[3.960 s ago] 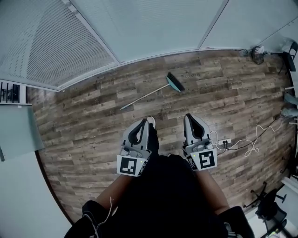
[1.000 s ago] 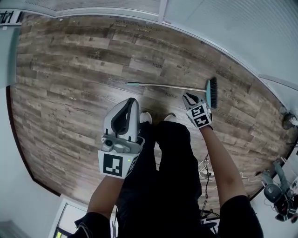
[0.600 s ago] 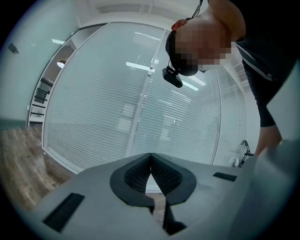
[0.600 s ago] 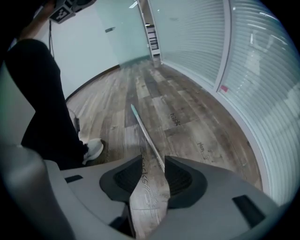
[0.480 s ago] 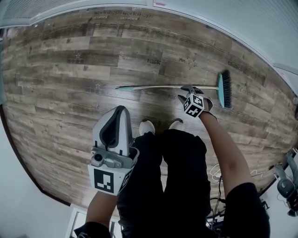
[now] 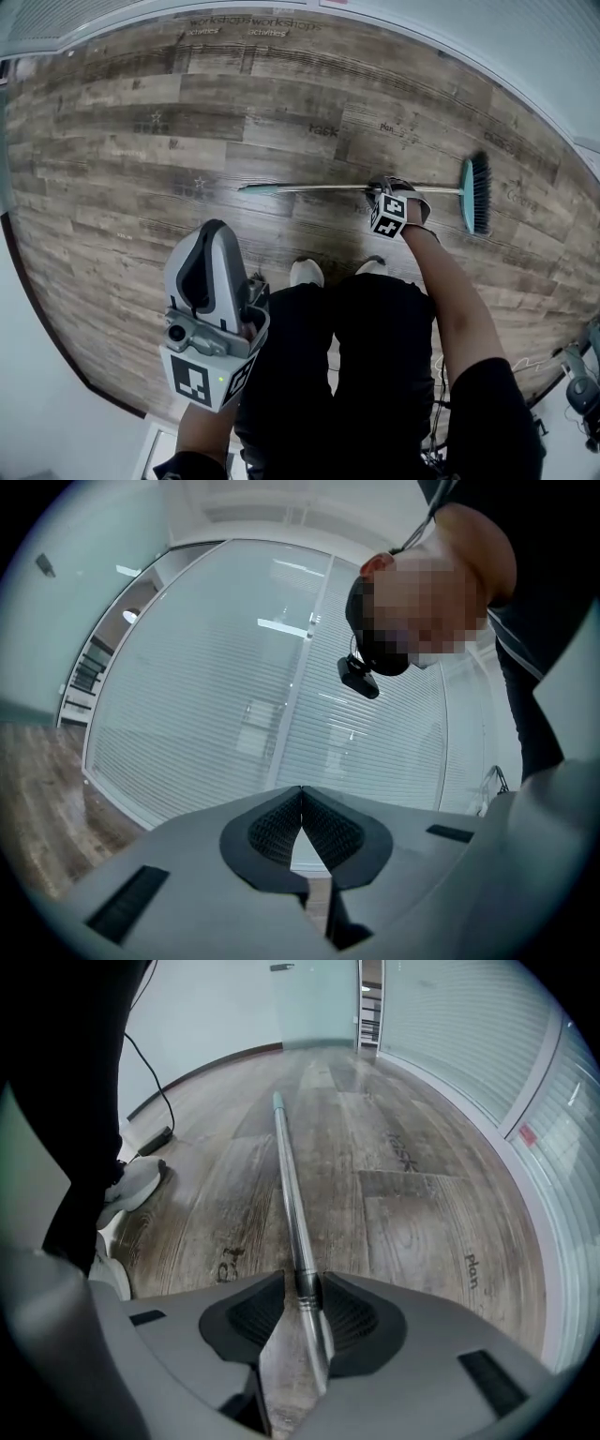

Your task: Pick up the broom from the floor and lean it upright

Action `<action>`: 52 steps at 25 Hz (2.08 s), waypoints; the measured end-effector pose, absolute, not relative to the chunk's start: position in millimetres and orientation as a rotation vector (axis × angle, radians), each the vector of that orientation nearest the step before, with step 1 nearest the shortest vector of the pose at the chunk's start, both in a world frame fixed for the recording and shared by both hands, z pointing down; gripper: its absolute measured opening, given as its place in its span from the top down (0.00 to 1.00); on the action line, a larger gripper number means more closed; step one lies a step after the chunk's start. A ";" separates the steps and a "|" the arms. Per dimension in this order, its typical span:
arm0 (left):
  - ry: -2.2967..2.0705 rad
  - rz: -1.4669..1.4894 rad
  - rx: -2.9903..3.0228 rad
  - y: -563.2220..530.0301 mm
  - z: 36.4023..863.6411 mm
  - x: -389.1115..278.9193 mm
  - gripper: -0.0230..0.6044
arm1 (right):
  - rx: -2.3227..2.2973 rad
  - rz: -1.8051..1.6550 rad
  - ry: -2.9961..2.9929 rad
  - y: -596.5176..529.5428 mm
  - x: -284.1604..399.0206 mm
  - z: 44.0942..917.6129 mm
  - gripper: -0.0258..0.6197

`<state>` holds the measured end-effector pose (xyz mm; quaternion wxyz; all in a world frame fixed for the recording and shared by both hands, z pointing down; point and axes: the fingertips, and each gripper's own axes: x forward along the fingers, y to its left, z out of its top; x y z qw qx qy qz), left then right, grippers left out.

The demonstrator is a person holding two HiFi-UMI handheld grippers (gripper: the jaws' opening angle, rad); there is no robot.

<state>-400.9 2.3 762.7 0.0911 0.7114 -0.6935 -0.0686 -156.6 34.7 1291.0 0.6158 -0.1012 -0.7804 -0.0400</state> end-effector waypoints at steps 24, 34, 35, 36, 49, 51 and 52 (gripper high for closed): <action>-1.914 -0.166 2.028 35.2 574.6 -336.5 0.93 | -0.012 -0.054 -1.744 11.3 -75.4 1059.1 0.83; -1.860 -0.141 2.081 61.2 454.3 -320.7 0.93 | 0.369 0.175 -1.814 18.2 -31.7 896.9 0.83; -1.856 -0.126 2.082 64.4 444.6 -319.3 0.93 | 0.413 0.216 -1.833 20.8 -28.4 879.3 0.83; -1.853 -0.116 2.084 67.7 434.5 -317.6 0.93 | 0.460 0.264 -1.853 23.6 -25.8 862.4 0.83; -1.811 -0.116 2.237 103.3 308.1 -287.1 0.93 | 1.029 0.587 -2.160 40.9 -39.2 617.7 0.83; -1.775 -0.148 2.274 109.4 294.5 -278.9 0.93 | 1.058 0.567 -2.185 48.7 -38.4 587.5 0.83; -1.758 -0.161 2.301 111.2 287.3 -276.0 0.93 | 1.074 0.558 -2.197 51.4 -39.0 573.5 0.83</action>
